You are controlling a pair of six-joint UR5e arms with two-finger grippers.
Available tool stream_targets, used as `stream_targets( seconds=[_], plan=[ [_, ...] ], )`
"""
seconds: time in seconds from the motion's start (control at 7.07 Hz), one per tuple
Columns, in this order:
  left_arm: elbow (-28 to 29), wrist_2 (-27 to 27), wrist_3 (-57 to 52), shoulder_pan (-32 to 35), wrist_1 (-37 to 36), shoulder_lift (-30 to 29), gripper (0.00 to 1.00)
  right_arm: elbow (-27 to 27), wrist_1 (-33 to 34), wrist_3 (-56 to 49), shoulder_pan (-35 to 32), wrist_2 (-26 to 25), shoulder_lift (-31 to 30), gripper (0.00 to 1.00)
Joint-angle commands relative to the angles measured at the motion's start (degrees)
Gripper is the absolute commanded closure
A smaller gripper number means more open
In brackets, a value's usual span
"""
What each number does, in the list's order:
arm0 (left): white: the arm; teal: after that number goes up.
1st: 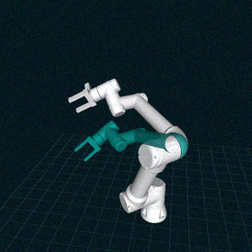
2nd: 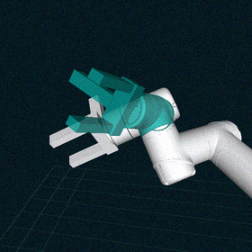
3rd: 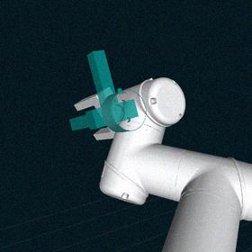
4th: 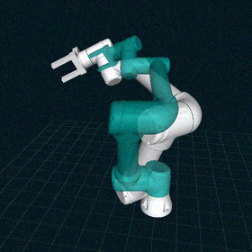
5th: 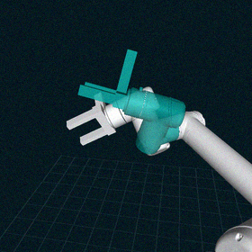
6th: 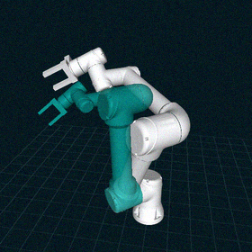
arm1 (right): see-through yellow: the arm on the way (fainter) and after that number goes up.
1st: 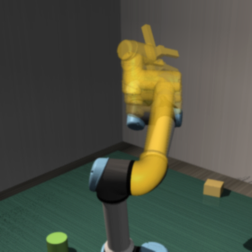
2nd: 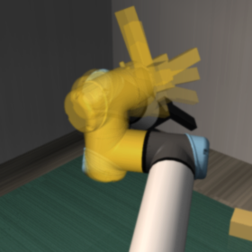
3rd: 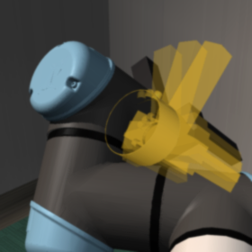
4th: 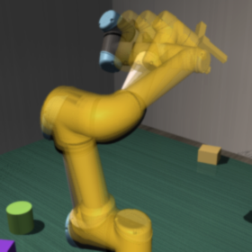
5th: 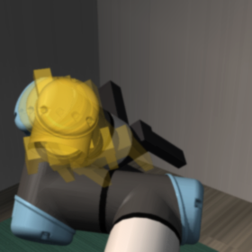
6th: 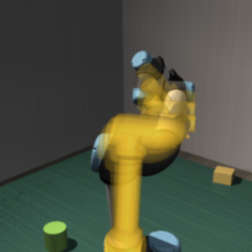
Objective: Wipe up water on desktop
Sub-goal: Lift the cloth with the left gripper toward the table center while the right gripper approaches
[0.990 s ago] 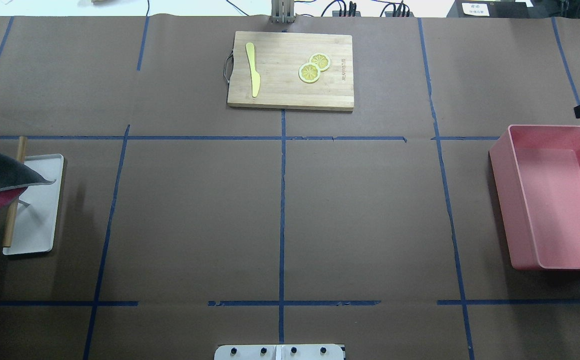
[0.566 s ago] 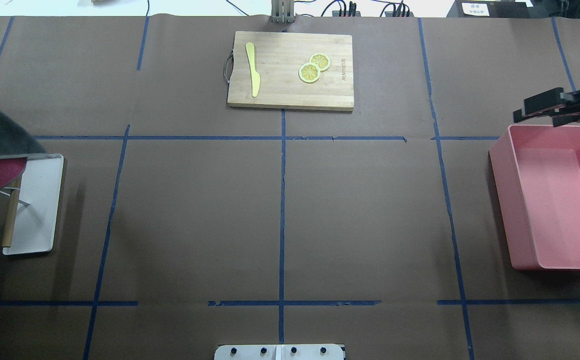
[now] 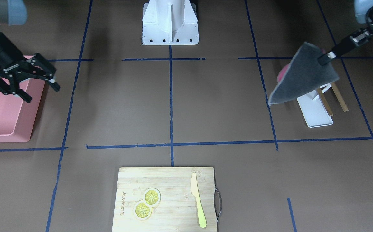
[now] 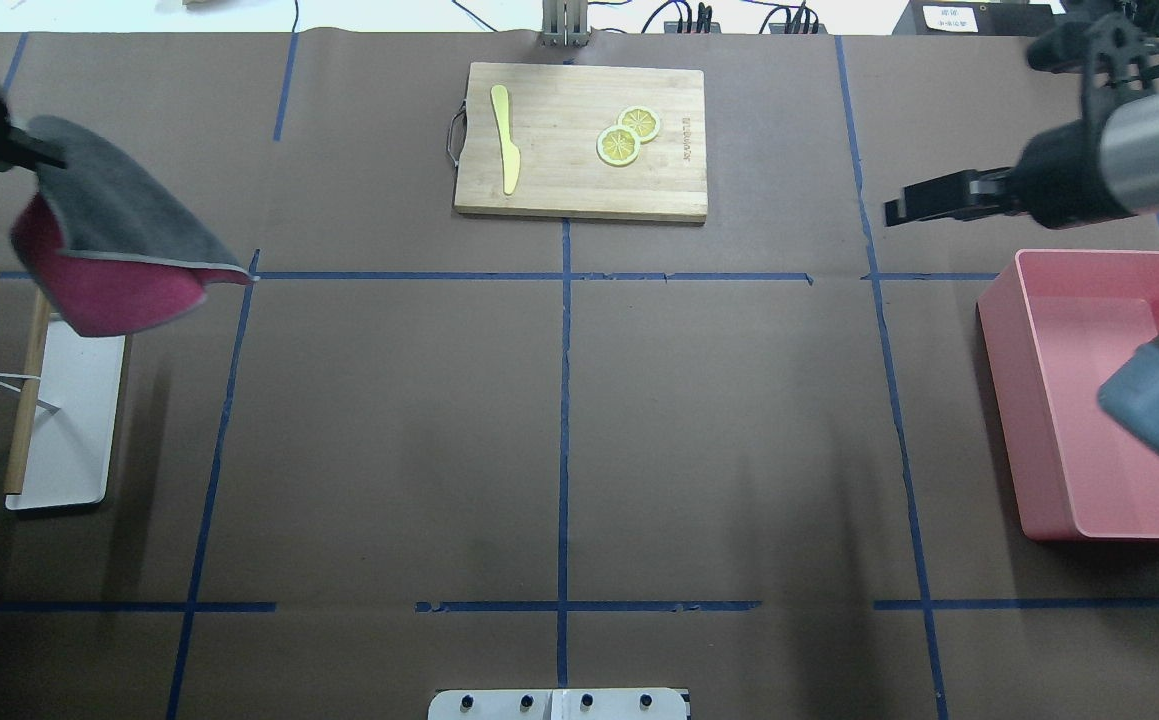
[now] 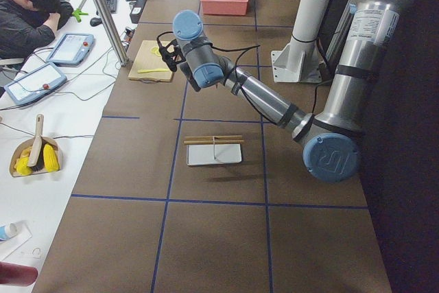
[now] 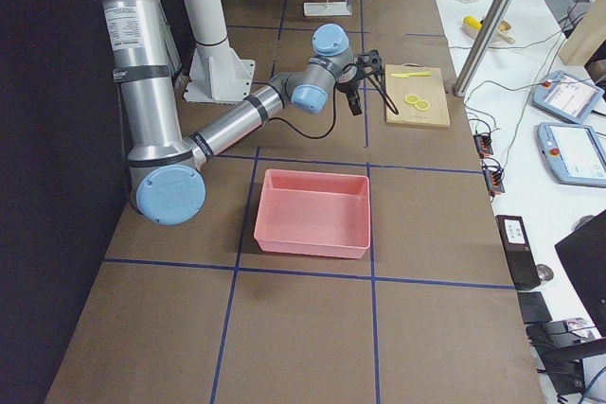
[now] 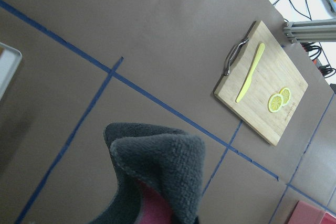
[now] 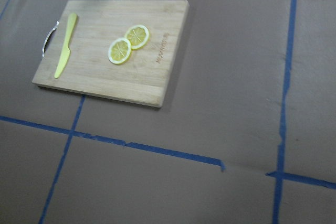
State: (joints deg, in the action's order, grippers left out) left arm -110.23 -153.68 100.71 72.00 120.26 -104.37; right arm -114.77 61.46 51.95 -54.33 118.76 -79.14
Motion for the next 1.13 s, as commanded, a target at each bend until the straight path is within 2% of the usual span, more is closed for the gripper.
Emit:
stream_targets(
  seconds=[0.0,0.28,0.42,0.71,0.85,0.99],
  plan=[
    [-1.2,12.8,12.2,-9.7,0.5,-5.5,0.97,-1.8,0.3,-0.4,11.9,-17.5,4.2,0.0],
    [-1.6,25.4,21.5,-18.3,0.5,-7.3,0.97,-1.8,0.6,-4.4,19.1,-28.5,5.0,0.0],
    [-0.9,29.4,26.2,-20.9,0.6,-9.0,0.97,-1.8,0.7,-6.7,22.5,-33.7,5.7,0.0],
    [-0.2,35.8,28.9,-26.2,1.5,-12.1,0.97,-1.7,11.0,-12.1,26.1,-39.5,13.7,0.0],
    [1.1,39.0,31.1,-28.0,3.8,-13.4,0.97,-1.6,13.0,-12.2,28.8,-42.6,14.7,0.0],
    [6.1,39.9,37.2,-28.2,7.2,-17.1,0.97,-1.6,13.2,-13.0,30.8,-44.9,15.0,0.0]
  ],
)
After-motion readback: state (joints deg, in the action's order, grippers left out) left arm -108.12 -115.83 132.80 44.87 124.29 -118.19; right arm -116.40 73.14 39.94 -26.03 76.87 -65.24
